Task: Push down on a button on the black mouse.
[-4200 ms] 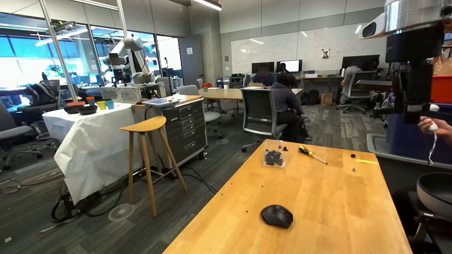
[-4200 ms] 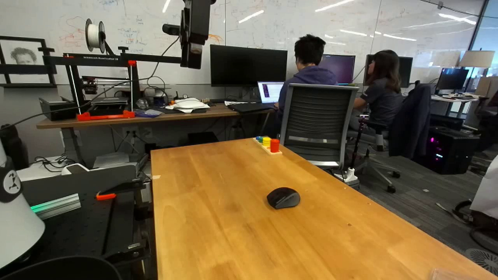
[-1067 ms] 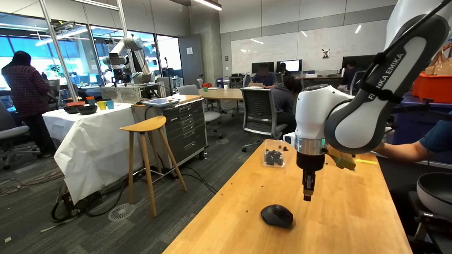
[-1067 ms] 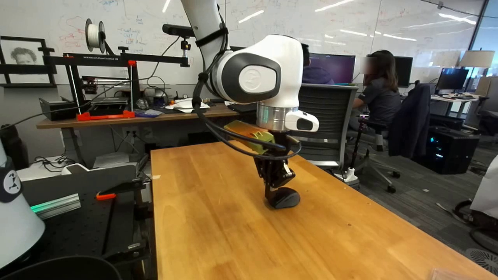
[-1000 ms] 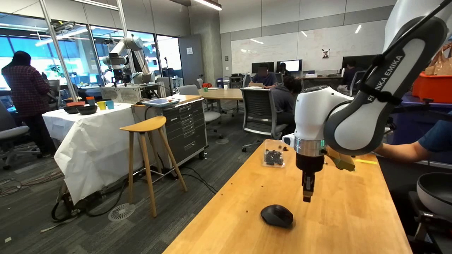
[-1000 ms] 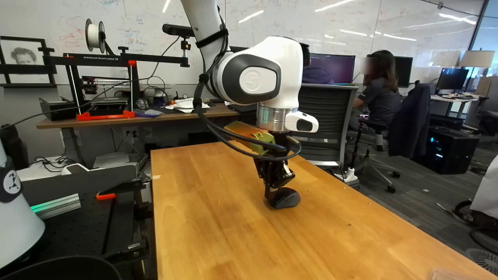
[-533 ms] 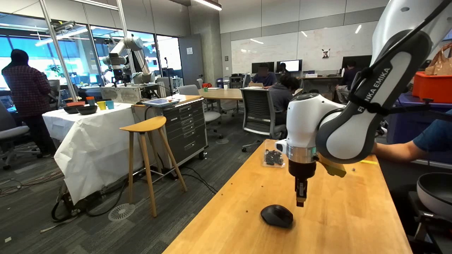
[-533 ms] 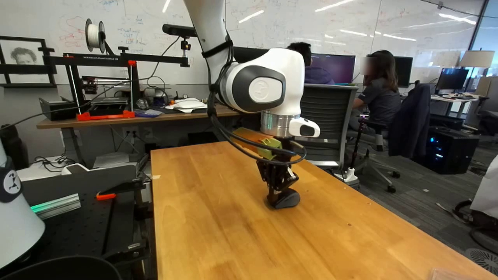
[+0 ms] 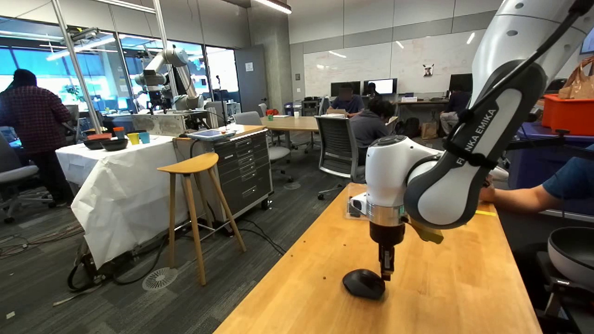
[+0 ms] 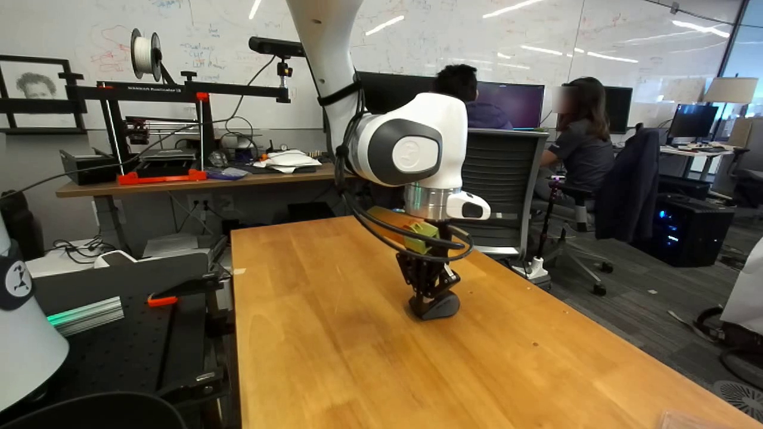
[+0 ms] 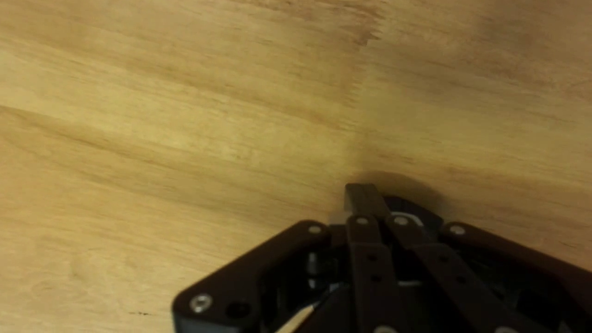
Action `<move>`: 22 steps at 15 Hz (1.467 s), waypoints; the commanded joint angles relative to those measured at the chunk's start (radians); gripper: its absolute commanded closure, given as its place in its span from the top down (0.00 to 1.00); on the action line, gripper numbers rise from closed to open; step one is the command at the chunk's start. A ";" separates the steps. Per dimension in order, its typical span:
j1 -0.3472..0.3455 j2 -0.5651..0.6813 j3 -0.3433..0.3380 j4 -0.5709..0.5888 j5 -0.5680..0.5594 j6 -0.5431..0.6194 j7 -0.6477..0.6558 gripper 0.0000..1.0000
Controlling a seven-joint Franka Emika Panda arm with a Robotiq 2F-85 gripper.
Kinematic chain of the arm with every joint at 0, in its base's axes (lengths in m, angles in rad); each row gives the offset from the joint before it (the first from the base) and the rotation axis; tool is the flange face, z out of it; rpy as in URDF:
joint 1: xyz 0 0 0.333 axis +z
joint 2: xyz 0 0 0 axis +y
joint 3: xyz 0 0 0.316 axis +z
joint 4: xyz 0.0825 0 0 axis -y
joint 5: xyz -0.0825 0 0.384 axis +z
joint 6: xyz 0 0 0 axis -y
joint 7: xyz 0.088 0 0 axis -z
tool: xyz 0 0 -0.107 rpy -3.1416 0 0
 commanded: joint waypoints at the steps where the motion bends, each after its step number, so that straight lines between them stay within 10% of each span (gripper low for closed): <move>1: 0.025 0.035 -0.022 0.045 -0.046 -0.002 0.029 0.00; 15: -0.080 -0.086 0.150 0.037 0.117 -0.082 -0.050 0.00; 22: -0.053 -0.298 0.113 0.038 0.146 -0.345 0.011 0.00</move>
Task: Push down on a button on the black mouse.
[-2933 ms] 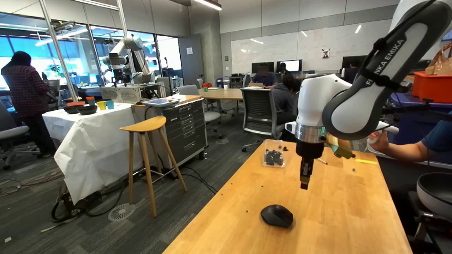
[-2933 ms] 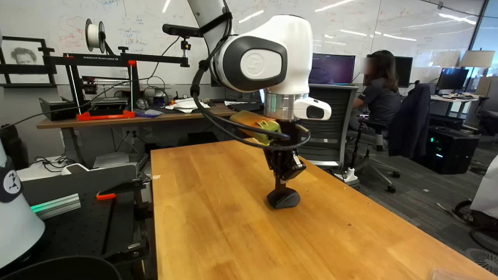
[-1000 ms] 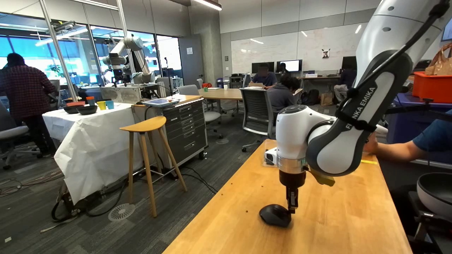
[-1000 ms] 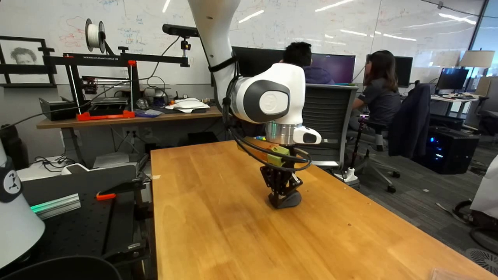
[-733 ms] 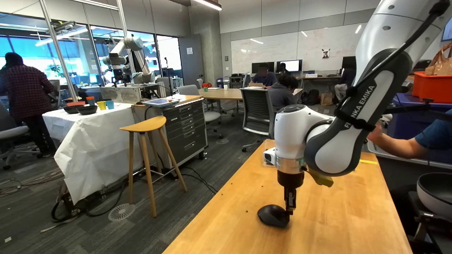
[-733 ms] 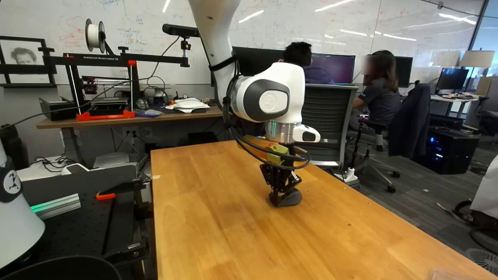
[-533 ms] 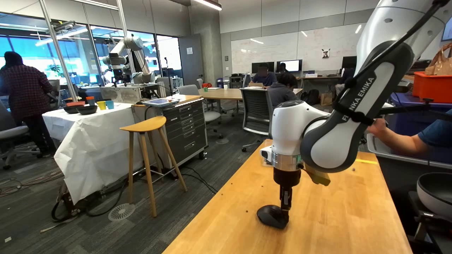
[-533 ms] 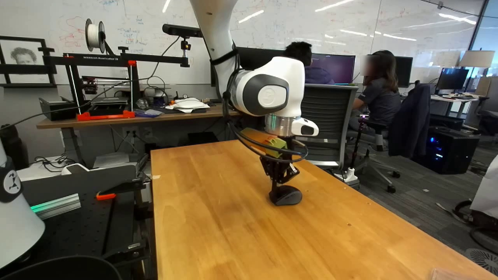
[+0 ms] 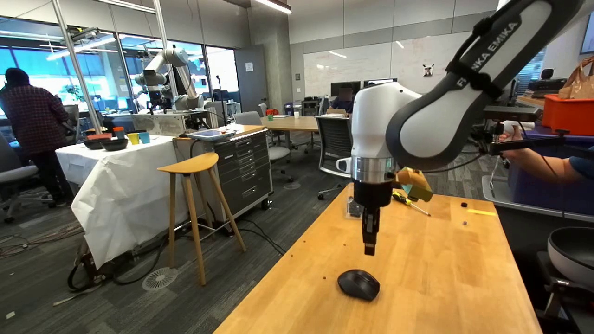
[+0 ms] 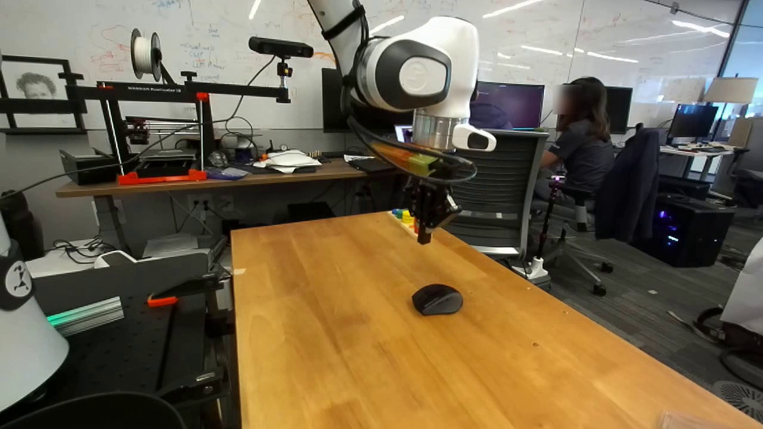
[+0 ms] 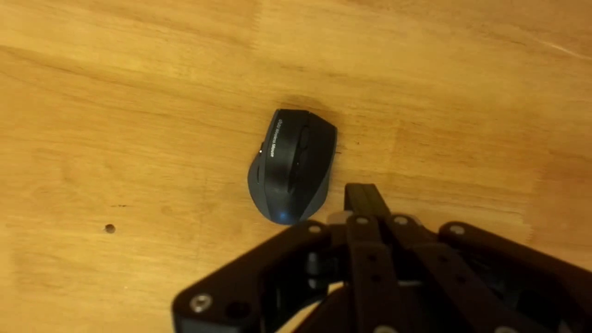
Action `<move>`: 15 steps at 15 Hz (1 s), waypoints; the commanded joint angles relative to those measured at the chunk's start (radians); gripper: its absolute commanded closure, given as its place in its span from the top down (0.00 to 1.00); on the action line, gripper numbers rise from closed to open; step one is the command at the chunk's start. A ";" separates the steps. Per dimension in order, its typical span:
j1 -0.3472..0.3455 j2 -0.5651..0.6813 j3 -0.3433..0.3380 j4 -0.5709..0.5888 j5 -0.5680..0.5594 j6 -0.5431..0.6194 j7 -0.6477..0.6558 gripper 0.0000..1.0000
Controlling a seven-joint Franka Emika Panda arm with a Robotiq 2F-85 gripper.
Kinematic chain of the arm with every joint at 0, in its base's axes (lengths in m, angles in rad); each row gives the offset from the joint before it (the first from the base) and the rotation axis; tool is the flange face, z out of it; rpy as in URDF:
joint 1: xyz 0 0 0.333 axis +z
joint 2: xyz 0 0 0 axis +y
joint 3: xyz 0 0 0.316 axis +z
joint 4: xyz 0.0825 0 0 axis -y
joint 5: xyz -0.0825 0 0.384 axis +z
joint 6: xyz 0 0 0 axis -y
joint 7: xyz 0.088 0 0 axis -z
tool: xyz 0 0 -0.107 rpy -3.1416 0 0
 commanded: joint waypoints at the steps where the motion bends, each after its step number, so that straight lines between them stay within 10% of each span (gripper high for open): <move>1: 0.015 -0.133 -0.029 -0.004 0.006 -0.176 0.039 0.00; 12: 0.057 -0.328 -0.044 0.023 -0.006 -0.571 0.202 0.02; 13: 0.062 -0.334 -0.043 0.028 0.001 -0.593 0.205 0.27; 15: 0.065 -0.346 -0.045 0.030 0.052 -0.641 0.252 0.35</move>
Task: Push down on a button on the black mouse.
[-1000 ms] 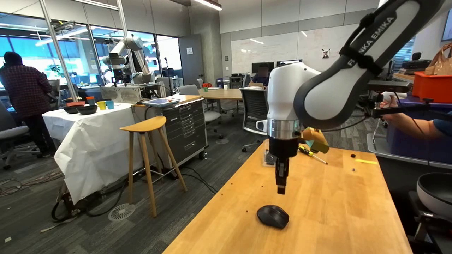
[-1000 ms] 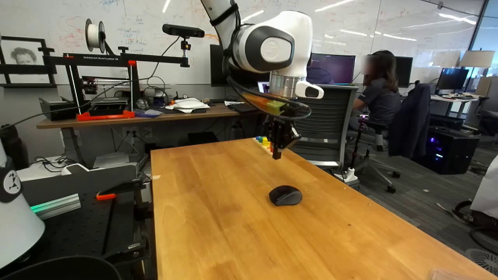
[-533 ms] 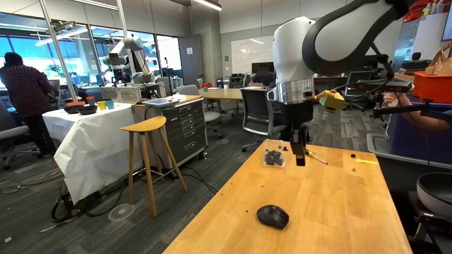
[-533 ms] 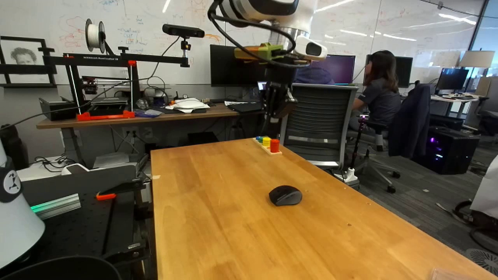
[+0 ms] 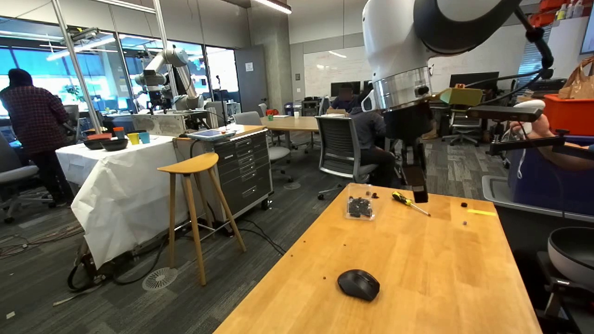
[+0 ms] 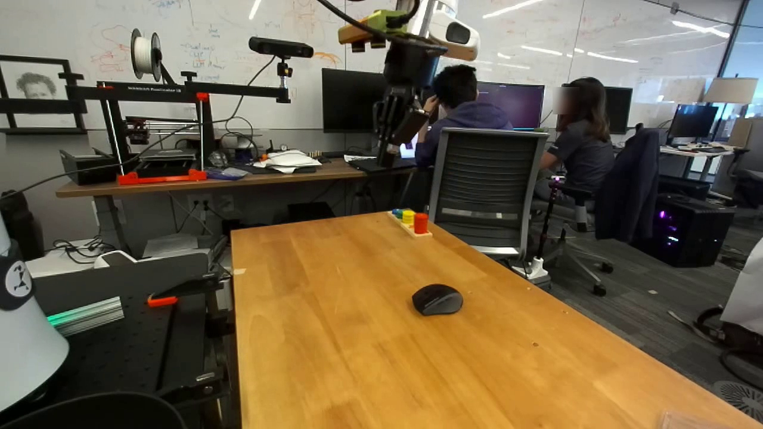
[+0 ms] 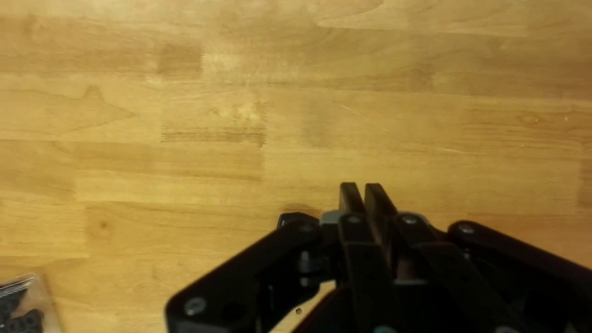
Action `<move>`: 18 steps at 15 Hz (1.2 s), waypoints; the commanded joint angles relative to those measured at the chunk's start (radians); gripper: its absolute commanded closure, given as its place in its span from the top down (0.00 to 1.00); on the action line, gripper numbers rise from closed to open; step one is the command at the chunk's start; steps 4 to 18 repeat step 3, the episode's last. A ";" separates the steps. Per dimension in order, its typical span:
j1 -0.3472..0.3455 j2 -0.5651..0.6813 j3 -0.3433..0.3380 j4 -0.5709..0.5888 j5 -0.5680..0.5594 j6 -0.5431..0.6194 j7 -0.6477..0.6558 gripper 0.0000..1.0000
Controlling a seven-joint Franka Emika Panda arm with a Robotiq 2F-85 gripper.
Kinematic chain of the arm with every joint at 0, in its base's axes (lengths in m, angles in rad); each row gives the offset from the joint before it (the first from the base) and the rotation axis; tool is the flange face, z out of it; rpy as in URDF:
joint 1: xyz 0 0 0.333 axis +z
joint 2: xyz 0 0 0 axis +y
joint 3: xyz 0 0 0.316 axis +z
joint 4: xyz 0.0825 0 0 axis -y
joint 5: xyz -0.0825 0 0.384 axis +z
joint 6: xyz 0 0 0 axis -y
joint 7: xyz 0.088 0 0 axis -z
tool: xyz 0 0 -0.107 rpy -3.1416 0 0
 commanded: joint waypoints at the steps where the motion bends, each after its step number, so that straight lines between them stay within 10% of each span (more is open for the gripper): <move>1: 0.014 -0.007 -0.010 0.003 0.014 -0.025 0.018 0.42; 2: 0.015 -0.010 -0.010 0.003 0.018 -0.030 0.023 0.26; 18: 0.016 -0.009 -0.010 0.002 0.018 -0.029 0.023 0.33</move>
